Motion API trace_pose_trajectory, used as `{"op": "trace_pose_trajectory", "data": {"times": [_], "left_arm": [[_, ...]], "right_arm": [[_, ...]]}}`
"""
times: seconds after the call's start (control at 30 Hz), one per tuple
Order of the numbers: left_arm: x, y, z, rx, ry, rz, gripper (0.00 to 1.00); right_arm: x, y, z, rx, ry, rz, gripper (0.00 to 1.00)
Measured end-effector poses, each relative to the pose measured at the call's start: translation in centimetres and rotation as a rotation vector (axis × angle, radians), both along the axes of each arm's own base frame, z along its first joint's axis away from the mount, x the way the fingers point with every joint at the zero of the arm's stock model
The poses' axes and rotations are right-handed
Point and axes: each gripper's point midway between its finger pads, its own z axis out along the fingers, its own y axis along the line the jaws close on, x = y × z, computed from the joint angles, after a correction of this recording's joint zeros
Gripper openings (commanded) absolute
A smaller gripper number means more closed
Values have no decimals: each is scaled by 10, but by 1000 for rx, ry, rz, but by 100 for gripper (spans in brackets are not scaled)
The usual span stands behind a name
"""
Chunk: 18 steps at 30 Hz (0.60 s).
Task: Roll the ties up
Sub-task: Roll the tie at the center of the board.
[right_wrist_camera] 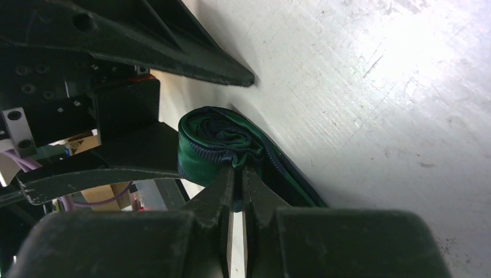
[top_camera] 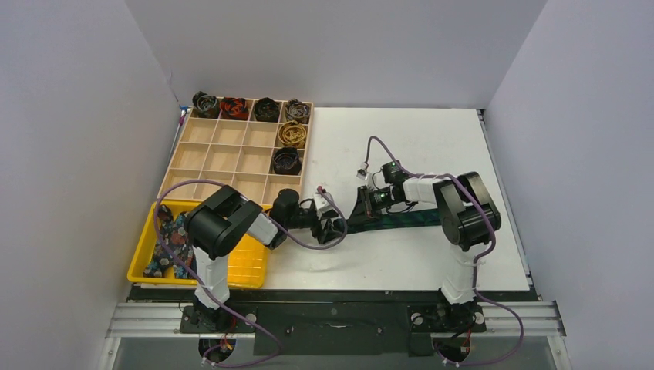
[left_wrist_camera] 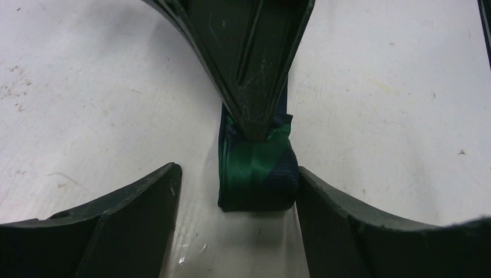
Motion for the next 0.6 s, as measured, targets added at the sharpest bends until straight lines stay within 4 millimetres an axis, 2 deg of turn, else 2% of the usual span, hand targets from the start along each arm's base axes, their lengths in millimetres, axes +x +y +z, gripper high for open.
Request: {"op": "trace_pose_trajectory", "data": {"times": [0.03,0.07,0.1,0.13,0.2,0.27,0.37,0.4,0.5,0.6], "left_arm": [[0,-3,0,-6,-6,-9,62],[0,-6,-1,-12,-10,-19,51],[-1,-8,-1,-17,-14,-28,45],[-2,-10,-1,-20,-13,-35,33],[-7,-13,-2,-22,-9,-63,21],[-7,-14,-3,-12,-27,-72,15],[-6,-14,-3,10,-35,-82,13],[-5,-14,-3,20,-37,-82,12],[-4,-15,-3,44,-41,-86,12],[-3,-16,-4,61,-44,-93,12]], "right_arm": [[0,1,0,5,6,2,0],[0,1,0,10,12,3,0],[0,2,0,14,17,4,0],[0,3,0,18,21,5,0],[0,3,0,18,23,3,4],[1,1,0,16,24,-1,12],[4,-4,-1,-9,23,-21,27],[4,-7,-2,-27,19,-29,29],[5,-14,1,-55,11,-54,29],[5,-18,1,-82,-1,-64,22]]}}
